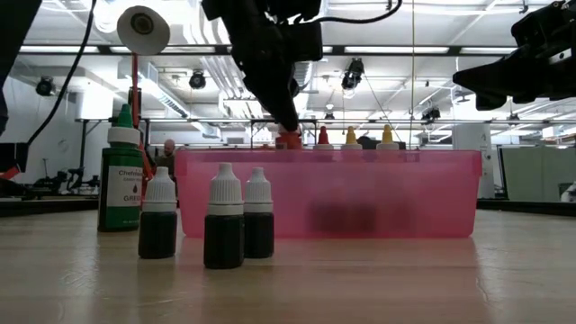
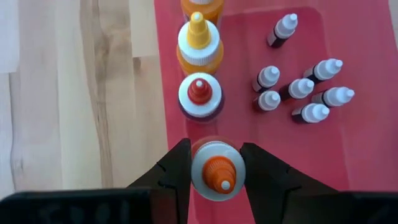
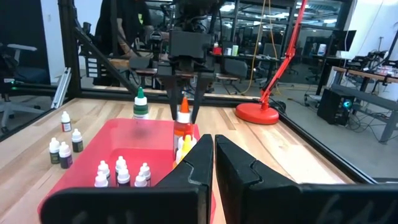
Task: Pick & Place food coloring
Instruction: Put the large orange food coloring bottle into the container
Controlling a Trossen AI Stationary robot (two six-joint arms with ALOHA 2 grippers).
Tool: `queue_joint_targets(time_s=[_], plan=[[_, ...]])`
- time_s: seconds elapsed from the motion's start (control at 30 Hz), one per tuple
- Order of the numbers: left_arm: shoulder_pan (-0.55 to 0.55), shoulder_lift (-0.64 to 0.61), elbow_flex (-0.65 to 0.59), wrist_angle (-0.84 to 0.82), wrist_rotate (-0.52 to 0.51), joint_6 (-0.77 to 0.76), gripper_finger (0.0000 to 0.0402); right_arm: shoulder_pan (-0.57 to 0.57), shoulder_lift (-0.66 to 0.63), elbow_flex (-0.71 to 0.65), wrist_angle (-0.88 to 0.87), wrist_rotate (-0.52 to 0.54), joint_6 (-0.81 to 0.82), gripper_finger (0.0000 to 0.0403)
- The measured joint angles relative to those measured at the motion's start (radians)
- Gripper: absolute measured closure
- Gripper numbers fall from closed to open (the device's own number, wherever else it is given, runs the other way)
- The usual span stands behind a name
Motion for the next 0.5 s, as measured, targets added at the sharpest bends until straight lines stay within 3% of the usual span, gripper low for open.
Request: queue_joint_targets(time_s=[0.5], plan=[[0.006,0.037,-0.001,0.020,0.001,0.002,0.0306,0.000,0.001,0.000,0.000,0.000,0.000,0.0394]])
